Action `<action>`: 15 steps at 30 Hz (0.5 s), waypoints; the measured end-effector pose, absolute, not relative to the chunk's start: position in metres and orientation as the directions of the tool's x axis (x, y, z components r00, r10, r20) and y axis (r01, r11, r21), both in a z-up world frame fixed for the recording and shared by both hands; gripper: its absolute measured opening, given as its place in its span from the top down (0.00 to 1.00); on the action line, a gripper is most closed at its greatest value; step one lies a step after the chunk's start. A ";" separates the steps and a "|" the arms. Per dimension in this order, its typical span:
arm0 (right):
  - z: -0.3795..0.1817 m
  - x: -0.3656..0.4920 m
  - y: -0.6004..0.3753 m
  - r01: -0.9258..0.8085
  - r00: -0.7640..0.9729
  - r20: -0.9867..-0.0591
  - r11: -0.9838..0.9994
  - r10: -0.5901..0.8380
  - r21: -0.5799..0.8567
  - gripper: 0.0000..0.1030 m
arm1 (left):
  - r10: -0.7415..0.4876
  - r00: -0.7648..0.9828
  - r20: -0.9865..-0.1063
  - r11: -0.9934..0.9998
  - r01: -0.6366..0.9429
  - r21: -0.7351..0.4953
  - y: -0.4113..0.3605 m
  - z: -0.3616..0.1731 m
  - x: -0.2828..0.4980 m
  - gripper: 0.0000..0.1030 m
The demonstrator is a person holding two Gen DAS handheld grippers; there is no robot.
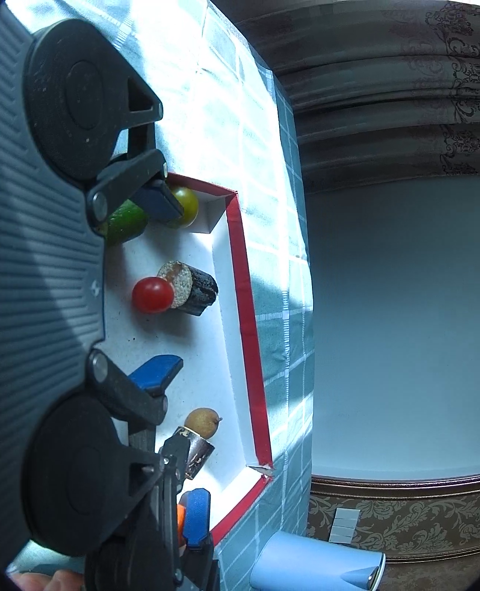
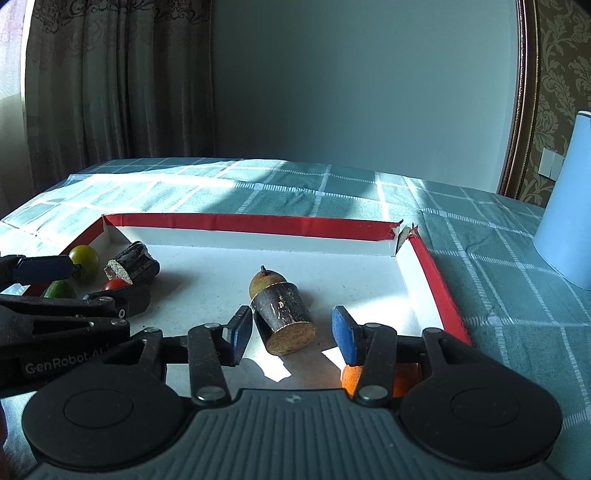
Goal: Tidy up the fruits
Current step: 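Release the tomato with the left while the right sets the log upright and opens, then withdraw both grippers toward the last tomatoes beside the tray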
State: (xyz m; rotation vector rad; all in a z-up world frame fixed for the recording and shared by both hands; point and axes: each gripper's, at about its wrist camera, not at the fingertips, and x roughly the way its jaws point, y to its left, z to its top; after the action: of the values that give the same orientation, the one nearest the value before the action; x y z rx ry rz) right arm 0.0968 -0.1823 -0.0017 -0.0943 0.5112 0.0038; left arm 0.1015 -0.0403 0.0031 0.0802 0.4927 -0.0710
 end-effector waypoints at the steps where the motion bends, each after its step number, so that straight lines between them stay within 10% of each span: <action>1: 0.000 0.091 -0.185 -0.023 0.878 -0.478 0.996 -0.019 -0.083 0.42 | -0.048 0.886 -0.460 0.995 0.085 0.059 -0.038 0.005 0.097 0.19; 15: 0.016 0.024 -0.216 0.003 0.915 -0.404 1.000 0.008 0.028 0.37 | -0.230 0.883 -0.410 0.961 0.272 0.046 -0.020 0.005 0.028 0.18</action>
State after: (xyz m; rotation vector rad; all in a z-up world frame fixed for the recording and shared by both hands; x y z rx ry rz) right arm 0.0245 -0.2158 0.0161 0.0281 0.4162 0.0028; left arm 0.0277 -0.0204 0.0053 0.1029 0.4140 -0.2617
